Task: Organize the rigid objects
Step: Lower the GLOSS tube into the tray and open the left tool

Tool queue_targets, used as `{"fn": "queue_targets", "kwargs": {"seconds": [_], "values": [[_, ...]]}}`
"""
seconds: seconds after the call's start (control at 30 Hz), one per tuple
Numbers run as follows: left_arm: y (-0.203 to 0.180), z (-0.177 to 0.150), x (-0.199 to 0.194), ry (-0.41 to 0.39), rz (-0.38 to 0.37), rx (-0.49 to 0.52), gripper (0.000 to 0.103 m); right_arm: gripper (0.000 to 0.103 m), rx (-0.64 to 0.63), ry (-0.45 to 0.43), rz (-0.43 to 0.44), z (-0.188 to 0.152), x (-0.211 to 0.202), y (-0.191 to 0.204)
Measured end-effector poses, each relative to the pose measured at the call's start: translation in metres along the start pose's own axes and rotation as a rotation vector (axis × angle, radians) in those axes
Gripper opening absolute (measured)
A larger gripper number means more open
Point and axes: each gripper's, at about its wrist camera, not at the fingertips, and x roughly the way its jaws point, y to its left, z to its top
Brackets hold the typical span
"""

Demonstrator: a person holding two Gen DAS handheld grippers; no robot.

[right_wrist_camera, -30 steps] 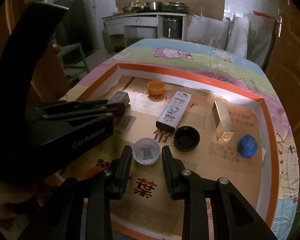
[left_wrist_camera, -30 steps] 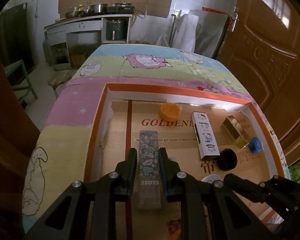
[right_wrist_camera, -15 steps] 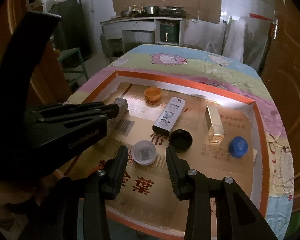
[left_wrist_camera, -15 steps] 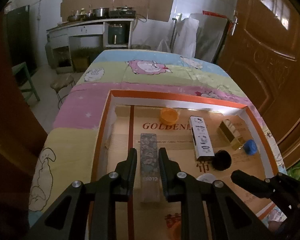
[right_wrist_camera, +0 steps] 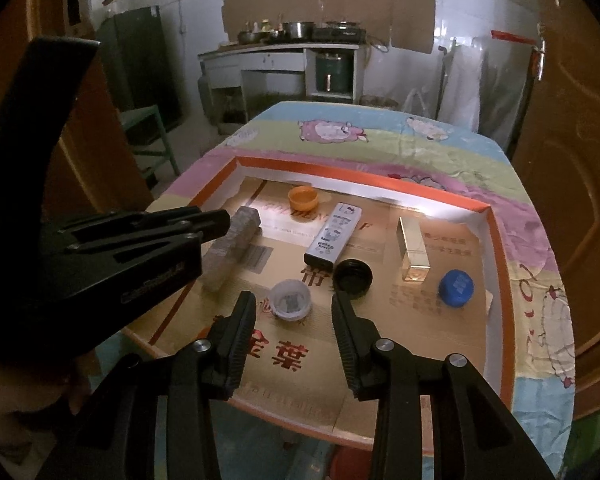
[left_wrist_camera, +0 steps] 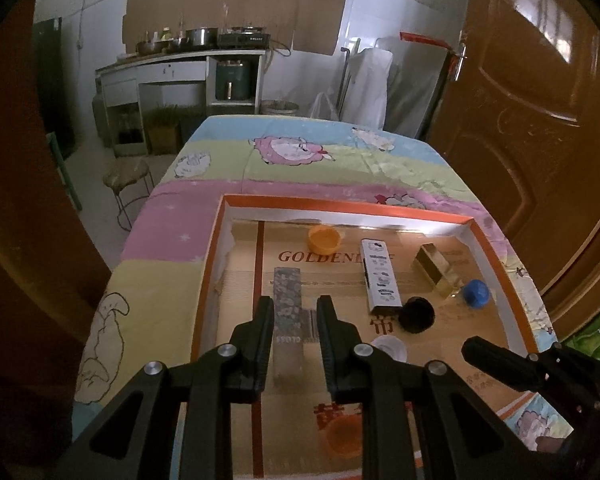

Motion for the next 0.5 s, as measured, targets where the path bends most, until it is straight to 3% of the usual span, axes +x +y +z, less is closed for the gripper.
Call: {"fn": "queue_targets", "kwargs": {"seconds": [0.5], "values": [[-0.008, -0.014, -0.040, -0.034, -0.014, -0.003, 0.022, 0.041, -0.001, -0.029, -0.008, -0.011, -0.037, 0.010]]}}
